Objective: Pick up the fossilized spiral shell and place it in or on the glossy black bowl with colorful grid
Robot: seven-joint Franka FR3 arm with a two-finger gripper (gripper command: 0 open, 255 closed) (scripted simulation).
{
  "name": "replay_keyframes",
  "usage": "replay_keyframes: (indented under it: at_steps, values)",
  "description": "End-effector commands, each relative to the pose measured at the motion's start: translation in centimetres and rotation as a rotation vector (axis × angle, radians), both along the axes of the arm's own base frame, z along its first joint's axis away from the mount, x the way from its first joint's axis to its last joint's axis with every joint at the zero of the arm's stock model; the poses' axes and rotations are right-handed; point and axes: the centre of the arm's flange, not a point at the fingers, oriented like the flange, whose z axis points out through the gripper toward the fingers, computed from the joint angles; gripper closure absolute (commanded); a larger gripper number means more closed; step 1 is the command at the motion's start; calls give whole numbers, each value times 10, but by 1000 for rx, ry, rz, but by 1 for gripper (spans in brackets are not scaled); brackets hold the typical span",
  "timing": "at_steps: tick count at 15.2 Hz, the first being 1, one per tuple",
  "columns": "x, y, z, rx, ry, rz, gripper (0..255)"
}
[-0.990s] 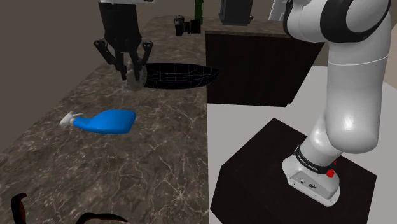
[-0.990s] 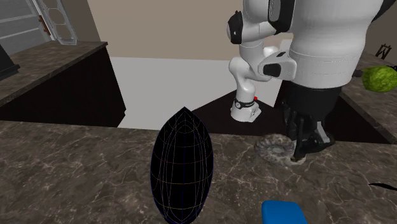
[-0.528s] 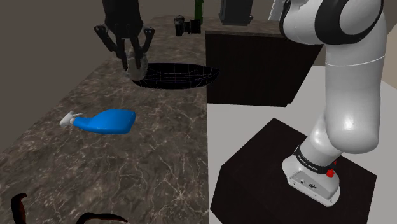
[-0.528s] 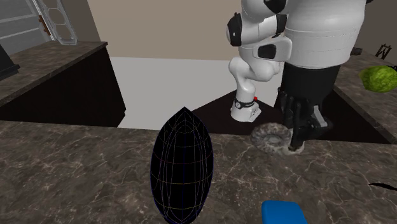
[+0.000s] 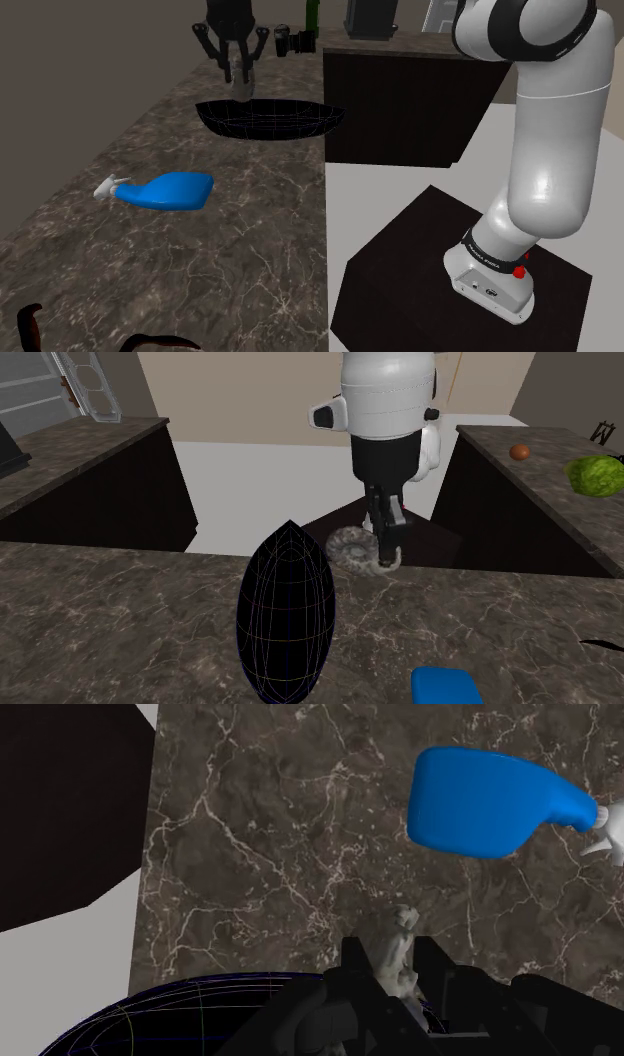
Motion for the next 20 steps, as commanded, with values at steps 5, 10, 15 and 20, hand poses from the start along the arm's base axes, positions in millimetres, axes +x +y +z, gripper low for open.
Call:
replay_keyframes:
  at_steps: [5,10,15,20]
  values:
    - [40,-69,-1,0,0,1,255]
    - [64,-111,-10,0,0,1,255]
    - [64,-111,-36,0,0,1,255]
    - [64,-111,-63,0,0,1,255]
